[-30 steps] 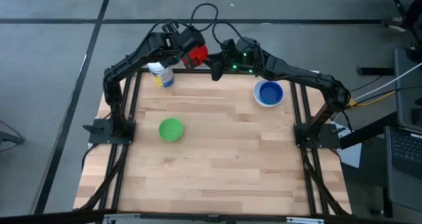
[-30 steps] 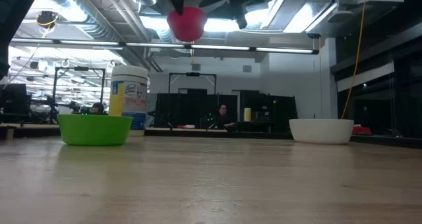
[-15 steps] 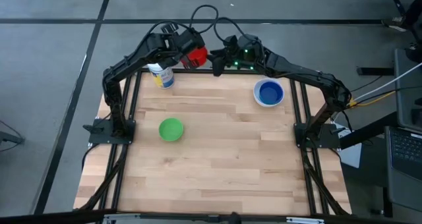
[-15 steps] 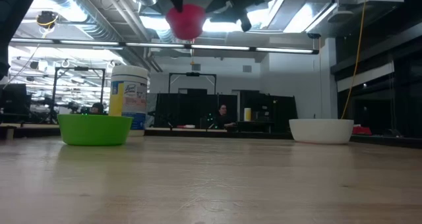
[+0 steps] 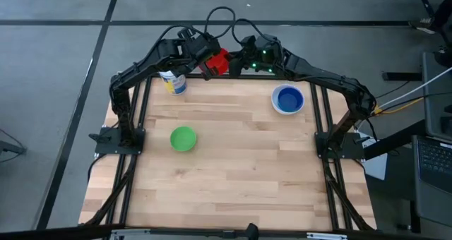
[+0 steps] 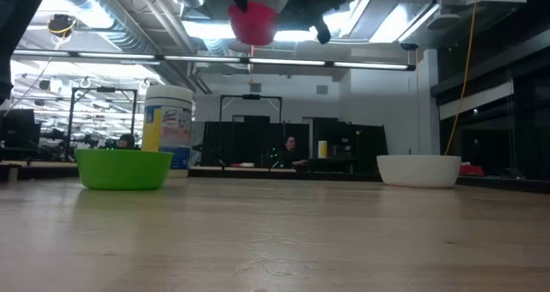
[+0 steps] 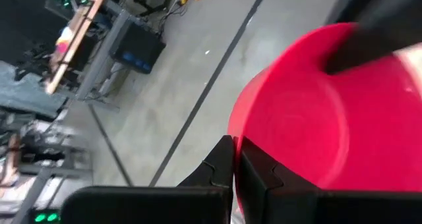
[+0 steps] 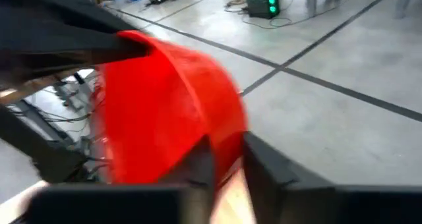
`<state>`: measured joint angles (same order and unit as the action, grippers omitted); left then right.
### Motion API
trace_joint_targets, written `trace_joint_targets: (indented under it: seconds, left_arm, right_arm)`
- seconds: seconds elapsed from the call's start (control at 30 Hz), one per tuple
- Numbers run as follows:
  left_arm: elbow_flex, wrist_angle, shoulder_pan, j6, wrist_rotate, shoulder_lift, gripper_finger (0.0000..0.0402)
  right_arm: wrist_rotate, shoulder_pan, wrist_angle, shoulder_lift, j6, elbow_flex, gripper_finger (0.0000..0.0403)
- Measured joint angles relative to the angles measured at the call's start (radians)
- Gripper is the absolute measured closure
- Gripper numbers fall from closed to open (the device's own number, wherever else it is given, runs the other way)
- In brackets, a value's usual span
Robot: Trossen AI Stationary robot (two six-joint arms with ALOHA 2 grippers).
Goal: Nest bowls inside each other
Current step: Stack the red bowl on the blue bowl
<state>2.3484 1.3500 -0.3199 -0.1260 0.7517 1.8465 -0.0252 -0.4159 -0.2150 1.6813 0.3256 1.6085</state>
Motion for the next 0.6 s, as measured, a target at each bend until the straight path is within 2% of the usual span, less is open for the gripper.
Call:
trace_joint_targets:
  seconds: [0.07, 0.17, 0.37, 0.5, 0.6]
  left_arm:
    - [0.001, -0.021, 0.000, -0.009, -0.012, 0.000, 0.0399]
    - [0.001, -0.075, 0.005, -0.068, -0.043, -0.008, 0.0385]
    - [0.001, -0.225, -0.018, -0.161, -0.149, -0.065, 0.0296]
    - [0.004, -0.304, -0.012, -0.153, -0.148, -0.145, 0.0233]
    - [0.003, -0.357, 0.011, -0.157, -0.131, -0.196, 0.0204]
  right_arm:
    - [-0.007, -0.002, -0.006, 0.004, -0.020, -0.001, 0.0385]
    - [-0.024, -0.003, -0.015, 0.003, -0.013, -0.002, 0.0395]
    - [0.017, -0.001, -0.018, 0.001, -0.032, -0.001, 0.0399]
    - [0.006, -0.015, -0.039, 0.001, -0.052, -0.001, 0.0400]
    - [-0.003, -0.053, -0.124, 0.001, -0.069, -0.001, 0.0401]
